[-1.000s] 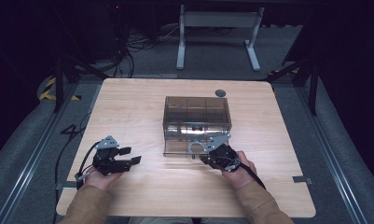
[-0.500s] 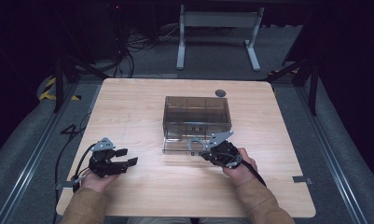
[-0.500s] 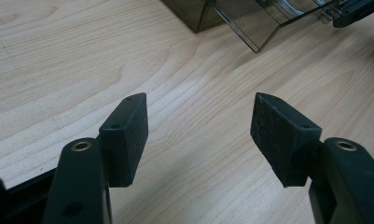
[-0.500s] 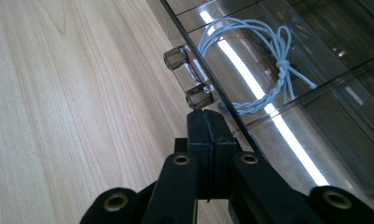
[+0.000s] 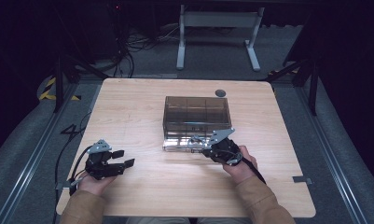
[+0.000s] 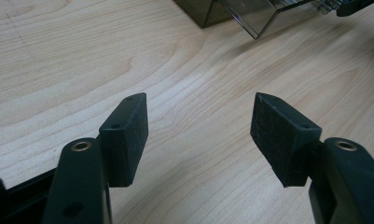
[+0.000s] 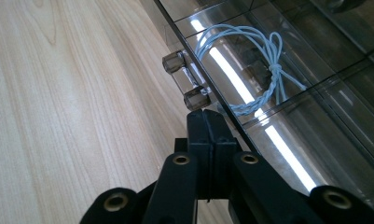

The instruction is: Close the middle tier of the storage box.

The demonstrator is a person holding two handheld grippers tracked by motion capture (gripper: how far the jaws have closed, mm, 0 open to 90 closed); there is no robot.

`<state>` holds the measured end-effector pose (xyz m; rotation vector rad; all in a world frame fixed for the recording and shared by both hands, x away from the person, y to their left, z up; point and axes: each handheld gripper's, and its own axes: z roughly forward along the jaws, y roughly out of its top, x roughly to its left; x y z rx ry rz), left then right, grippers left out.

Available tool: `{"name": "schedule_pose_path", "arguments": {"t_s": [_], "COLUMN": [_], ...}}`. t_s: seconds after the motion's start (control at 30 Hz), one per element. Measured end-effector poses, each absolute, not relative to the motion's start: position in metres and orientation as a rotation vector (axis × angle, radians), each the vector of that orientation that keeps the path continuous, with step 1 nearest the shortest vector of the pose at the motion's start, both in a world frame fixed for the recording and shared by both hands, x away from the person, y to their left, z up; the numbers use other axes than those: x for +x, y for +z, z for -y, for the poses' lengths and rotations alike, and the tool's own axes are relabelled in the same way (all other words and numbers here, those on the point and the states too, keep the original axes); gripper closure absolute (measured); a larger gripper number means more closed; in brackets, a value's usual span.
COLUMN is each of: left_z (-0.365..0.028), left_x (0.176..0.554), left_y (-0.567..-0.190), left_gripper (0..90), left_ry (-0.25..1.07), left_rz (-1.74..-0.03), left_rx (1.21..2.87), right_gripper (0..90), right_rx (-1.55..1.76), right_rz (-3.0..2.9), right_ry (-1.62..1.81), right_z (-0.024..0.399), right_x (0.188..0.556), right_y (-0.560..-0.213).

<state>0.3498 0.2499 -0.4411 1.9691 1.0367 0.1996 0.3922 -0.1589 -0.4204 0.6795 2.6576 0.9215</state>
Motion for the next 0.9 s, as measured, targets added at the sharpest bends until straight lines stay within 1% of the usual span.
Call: {"name": "schedule_pose_path", "arguments": {"t_s": [0.9], "left_z": [-0.253], "left_x": [0.3467], "left_y": [-0.4419], "left_gripper": [37.7], "left_ry": [0.204], "left_rz": [-1.051], "left_rx": [1.969], "right_gripper": [90.0], "right_rx": [0.735], "right_rz": [-2.543], "right_ry": [0.918], "right_z": [0.1597], "right_x": [0.4003], "right_y": [-0.4192]}}
